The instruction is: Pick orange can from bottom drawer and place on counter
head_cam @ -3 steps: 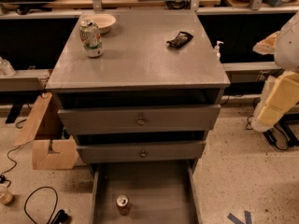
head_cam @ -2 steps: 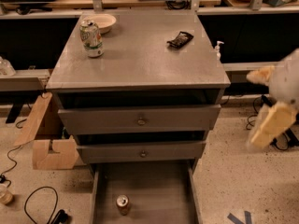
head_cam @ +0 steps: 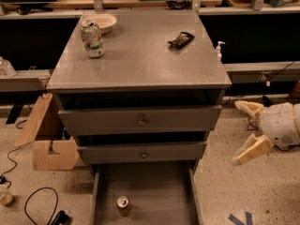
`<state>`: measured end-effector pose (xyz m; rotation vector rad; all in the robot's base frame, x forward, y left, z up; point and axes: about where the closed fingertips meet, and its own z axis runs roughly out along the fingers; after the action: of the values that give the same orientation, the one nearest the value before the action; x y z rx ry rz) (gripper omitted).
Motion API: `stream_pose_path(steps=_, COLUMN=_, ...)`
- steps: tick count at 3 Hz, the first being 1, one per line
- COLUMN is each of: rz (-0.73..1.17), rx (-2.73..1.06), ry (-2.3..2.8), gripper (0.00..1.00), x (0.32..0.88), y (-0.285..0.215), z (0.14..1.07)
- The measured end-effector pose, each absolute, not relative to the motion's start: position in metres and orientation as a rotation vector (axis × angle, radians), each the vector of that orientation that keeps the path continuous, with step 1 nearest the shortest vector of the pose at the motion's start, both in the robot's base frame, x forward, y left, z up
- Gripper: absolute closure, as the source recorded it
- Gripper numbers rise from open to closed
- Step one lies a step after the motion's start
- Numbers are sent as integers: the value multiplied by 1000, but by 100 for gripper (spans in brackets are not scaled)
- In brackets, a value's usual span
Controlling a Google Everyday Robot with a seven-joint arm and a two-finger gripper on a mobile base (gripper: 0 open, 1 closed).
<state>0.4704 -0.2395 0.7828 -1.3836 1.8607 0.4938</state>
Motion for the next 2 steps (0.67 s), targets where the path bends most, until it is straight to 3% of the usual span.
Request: stream_pose_path(steps=2, rz=531, rx=-1462, ry=1773, gripper=0, x=471, y=-237, z=759)
